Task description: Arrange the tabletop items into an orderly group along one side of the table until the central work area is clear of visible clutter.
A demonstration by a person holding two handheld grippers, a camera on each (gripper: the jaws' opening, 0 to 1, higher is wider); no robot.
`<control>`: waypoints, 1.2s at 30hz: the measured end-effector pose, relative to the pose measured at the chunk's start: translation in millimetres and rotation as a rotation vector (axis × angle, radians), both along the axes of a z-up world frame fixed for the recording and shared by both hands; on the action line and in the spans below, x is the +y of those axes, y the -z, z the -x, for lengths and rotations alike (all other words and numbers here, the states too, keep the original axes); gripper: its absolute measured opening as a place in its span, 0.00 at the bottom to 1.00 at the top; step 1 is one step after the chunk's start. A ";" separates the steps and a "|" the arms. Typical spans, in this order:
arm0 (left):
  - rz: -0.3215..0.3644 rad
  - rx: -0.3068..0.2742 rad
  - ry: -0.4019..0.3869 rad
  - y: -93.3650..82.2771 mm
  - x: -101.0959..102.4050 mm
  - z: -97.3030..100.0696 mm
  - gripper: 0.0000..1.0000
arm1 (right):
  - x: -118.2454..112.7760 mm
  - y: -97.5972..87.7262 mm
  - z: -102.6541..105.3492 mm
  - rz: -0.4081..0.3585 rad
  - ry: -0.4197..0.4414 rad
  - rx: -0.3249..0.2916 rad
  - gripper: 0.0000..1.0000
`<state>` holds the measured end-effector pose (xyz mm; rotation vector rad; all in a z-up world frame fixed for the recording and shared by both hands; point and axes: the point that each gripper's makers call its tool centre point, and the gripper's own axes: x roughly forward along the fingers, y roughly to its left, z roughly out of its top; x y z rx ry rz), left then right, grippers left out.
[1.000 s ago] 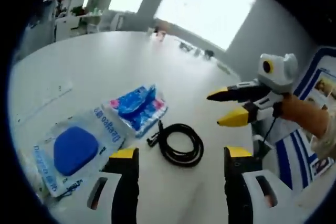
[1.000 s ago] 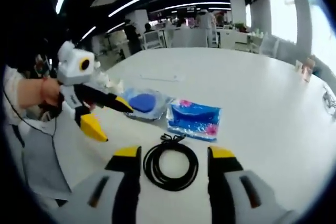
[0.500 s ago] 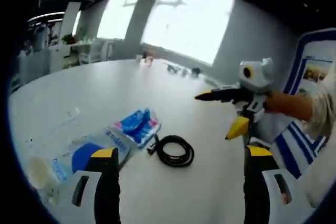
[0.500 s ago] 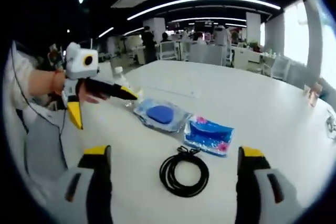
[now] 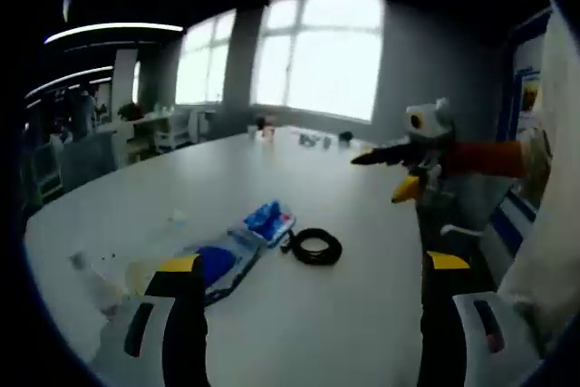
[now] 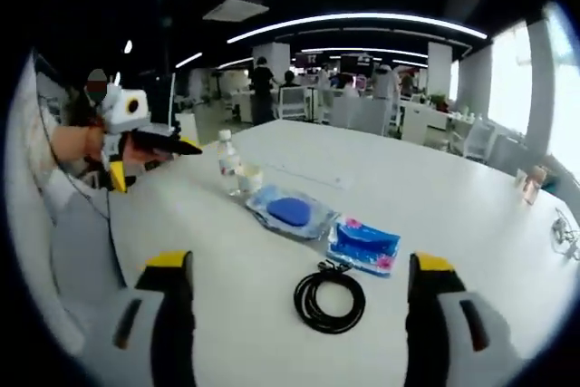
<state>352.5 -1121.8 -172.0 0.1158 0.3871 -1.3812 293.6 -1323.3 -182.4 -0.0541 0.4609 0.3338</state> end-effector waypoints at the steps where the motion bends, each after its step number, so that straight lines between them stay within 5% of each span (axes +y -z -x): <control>1: -0.007 0.003 -0.006 -0.2 6.1 2.5 0.97 | 1.4 -1.9 4.3 -0.002 0.003 -0.002 0.97; 8: -0.022 -0.068 -0.087 -1.9 58.7 16.2 0.97 | 12.3 -0.7 30.0 0.007 -0.006 0.005 0.96; 18: -0.031 -0.062 -0.197 3.8 111.0 51.8 0.97 | 19.2 7.4 69.3 0.003 -0.005 0.018 0.95; 30: -0.012 -0.089 -0.262 2.4 126.6 74.5 0.97 | 22.2 9.7 101.9 0.003 0.000 0.007 0.93; 36: -0.005 -0.073 -0.260 11.5 119.0 88.3 0.97 | 26.6 16.9 108.6 0.007 -0.001 0.010 0.92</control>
